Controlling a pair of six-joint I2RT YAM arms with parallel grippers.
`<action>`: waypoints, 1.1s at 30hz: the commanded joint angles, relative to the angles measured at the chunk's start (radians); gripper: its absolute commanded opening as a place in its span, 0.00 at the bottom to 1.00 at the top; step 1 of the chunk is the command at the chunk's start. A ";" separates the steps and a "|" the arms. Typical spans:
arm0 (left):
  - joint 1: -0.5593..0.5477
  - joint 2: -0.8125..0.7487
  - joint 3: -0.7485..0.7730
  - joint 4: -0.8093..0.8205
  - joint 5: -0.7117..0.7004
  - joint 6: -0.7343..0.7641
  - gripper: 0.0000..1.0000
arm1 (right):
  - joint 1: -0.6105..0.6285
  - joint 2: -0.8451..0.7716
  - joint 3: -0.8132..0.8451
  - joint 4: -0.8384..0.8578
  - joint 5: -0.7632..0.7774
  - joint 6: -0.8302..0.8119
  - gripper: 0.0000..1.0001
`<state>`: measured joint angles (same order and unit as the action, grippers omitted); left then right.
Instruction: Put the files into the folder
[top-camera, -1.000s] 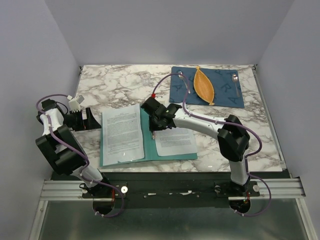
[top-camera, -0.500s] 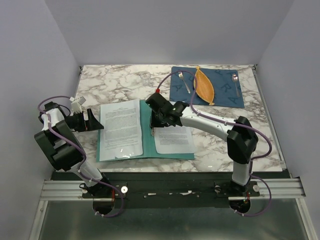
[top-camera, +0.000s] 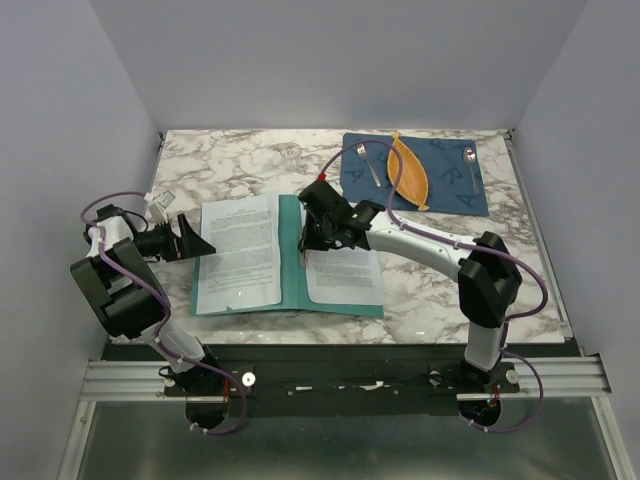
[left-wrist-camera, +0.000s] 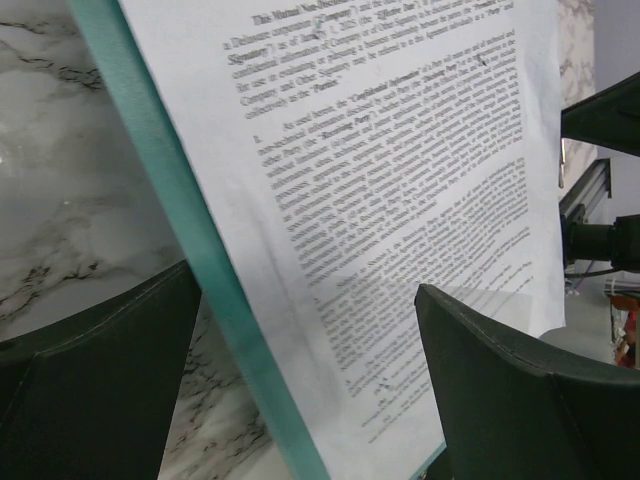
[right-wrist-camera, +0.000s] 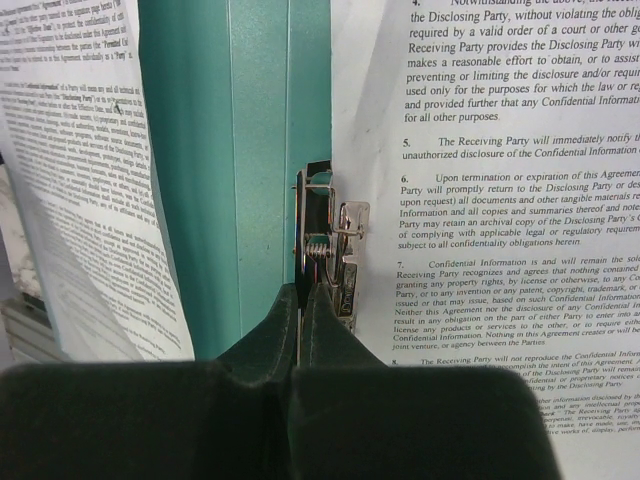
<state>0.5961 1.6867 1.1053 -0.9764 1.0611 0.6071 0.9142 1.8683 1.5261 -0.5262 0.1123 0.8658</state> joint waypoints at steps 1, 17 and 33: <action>-0.019 -0.001 -0.013 -0.011 0.092 -0.027 0.98 | -0.008 -0.029 -0.017 0.068 -0.037 0.036 0.01; -0.022 -0.038 0.004 -0.015 0.057 -0.069 0.69 | -0.011 -0.014 -0.057 0.078 -0.042 0.038 0.01; -0.024 -0.071 0.053 -0.018 0.011 -0.151 0.12 | -0.006 0.077 -0.037 0.097 -0.074 0.024 0.01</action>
<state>0.5766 1.6512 1.1168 -0.9882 1.0882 0.4942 0.9077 1.9106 1.4742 -0.4732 0.0826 0.8890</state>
